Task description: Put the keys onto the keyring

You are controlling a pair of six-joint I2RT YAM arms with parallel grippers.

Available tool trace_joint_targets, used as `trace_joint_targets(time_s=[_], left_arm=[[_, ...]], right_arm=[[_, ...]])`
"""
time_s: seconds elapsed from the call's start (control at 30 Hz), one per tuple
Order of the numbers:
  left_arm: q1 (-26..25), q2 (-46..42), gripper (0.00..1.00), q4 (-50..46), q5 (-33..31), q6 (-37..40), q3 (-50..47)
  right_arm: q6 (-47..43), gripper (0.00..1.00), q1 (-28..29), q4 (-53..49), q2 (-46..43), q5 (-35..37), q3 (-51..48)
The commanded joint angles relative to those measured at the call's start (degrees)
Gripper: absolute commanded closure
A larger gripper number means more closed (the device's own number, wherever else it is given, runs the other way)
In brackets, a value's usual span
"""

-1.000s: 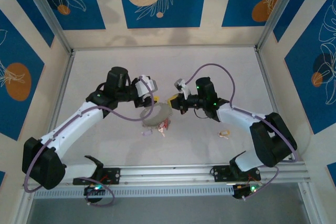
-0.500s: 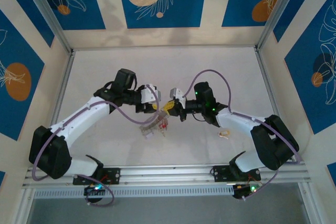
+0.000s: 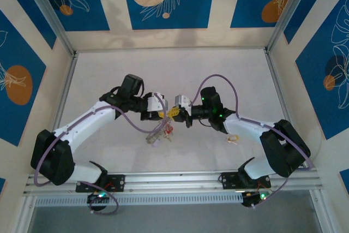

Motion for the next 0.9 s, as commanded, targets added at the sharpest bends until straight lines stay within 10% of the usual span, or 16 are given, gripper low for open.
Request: trace_joint_targets(time_s=[0.0,0.6,0.87], left_arm=[[-0.6,0.5,0.59,-2.6,1.7,1.7,-1.1],[-1.8,3.4,0.75,-1.6,4.8,-2.4,0.8],[-1.8,1.5,1.0,-1.1,4.3,-1.6,0.5]], right_arm=[[-1.8,1.0,0.6,1.3,-1.6,-0.1,-1.0],[-3.2,1.0,1.9,1.8,-1.5,1.5,-1.4],[-3.5,1.0,2.1,3.5,-2.5,3.0,-3.1]])
